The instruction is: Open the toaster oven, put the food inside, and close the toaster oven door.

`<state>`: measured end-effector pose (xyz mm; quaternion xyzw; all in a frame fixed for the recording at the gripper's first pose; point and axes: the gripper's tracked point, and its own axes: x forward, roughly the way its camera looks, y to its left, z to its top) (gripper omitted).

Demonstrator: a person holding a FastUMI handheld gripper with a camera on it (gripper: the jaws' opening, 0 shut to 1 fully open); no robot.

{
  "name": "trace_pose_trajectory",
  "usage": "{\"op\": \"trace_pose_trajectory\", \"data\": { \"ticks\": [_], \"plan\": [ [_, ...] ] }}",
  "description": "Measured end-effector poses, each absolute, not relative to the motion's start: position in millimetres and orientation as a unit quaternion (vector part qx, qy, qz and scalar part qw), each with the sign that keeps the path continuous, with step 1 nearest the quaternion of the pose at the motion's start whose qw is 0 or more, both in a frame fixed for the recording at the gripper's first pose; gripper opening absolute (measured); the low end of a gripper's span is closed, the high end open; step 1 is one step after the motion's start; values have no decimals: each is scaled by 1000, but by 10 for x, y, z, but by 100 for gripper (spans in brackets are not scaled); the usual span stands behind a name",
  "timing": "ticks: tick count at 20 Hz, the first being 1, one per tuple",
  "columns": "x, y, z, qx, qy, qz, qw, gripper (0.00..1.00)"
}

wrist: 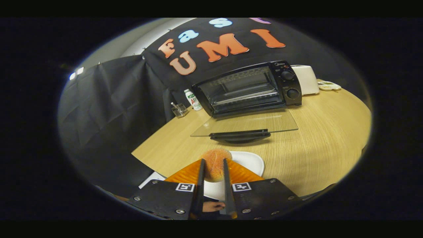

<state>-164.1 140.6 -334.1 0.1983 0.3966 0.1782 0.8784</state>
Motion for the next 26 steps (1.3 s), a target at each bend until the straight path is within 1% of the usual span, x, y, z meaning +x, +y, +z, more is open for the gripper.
{"op": "trace_pose_trajectory", "data": {
  "ticks": [5, 10, 19, 22, 26],
  "plan": [
    [-1184, 1530, -3258, 267, 360, 154, 881, 27],
    [-707, 1685, -3191, 335, 333, 135, 871, 27],
    [297, 1625, -3232, 403, 302, 62, 862, 26],
    [551, 1545, -3301, 416, 299, 38, 858, 27],
    [775, 1463, -3425, 459, 296, 7, 838, 27]
  ]
}}
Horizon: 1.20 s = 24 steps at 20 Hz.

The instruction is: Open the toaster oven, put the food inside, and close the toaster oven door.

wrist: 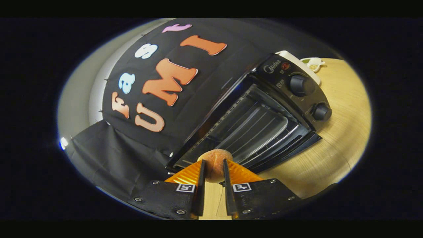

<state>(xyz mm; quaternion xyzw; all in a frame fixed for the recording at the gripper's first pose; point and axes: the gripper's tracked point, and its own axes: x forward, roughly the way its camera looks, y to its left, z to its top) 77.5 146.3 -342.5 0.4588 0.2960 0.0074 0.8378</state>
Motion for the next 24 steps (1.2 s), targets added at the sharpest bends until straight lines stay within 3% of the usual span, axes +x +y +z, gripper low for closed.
{"op": "trace_pose_trajectory", "data": {
  "ticks": [14, 19, 24],
  "plan": [
    [1273, 1171, -3766, 371, 263, -65, 888, 28],
    [1292, 1105, -3843, 314, 275, -68, 906, 56],
    [1239, 1105, -3663, 274, 260, -51, 925, 72]
  ]
}}
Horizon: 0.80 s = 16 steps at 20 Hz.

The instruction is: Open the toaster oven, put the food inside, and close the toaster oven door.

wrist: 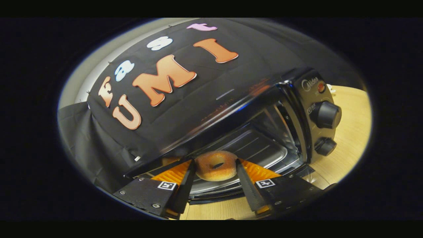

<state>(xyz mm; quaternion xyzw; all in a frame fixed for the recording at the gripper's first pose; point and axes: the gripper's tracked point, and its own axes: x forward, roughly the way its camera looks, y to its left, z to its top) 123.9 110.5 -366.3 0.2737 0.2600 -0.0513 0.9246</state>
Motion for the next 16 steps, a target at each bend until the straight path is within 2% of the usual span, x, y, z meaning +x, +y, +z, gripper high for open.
{"op": "trace_pose_trajectory", "data": {
  "ticks": [3, 7, 16],
  "plan": [
    [1237, 1064, -3510, 215, 240, -40, 946, 79],
    [1166, 1063, -3434, 176, 236, -23, 955, 80],
    [310, 1021, -3299, 120, 275, 20, 954, 81]
  ]
}}
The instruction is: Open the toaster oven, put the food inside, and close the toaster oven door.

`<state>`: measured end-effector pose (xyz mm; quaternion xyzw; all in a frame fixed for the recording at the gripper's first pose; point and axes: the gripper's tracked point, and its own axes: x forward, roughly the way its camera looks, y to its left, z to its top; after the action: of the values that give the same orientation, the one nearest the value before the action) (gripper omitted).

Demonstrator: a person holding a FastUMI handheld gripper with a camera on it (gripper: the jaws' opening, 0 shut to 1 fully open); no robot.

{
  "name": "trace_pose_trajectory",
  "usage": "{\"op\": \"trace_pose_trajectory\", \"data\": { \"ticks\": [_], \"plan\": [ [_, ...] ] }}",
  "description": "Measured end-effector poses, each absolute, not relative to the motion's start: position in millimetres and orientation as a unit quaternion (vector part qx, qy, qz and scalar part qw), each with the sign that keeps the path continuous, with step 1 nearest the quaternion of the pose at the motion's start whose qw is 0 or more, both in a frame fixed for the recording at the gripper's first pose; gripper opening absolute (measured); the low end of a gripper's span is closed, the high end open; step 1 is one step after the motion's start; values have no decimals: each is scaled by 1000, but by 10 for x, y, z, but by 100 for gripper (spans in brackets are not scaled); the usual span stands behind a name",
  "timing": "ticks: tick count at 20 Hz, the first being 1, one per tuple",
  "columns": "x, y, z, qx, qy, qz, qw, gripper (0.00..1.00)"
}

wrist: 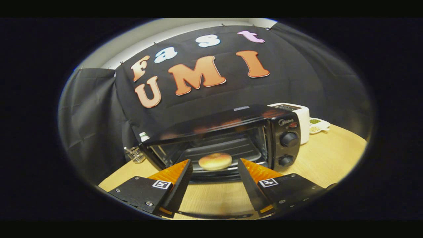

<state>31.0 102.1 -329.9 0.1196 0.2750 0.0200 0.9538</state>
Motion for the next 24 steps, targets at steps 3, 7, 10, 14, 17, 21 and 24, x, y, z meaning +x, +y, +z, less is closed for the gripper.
{"op": "trace_pose_trajectory", "data": {
  "ticks": [3, 7, 10, 14, 17, 21, 24],
  "plan": [
    [-48, 1053, -3338, 131, 304, 42, 943, 82],
    [-420, 1056, -3373, 124, 323, 52, 937, 82],
    [-683, 1054, -3435, 133, 340, 58, 929, 82],
    [-1005, 984, -3658, 127, 387, 52, 912, 82],
    [-1113, 932, -3703, 112, 407, 48, 905, 82],
    [-1176, 891, -3924, 91, 437, 46, 894, 82],
    [-1113, 963, -4039, 99, 450, 50, 886, 82]
  ]
}}
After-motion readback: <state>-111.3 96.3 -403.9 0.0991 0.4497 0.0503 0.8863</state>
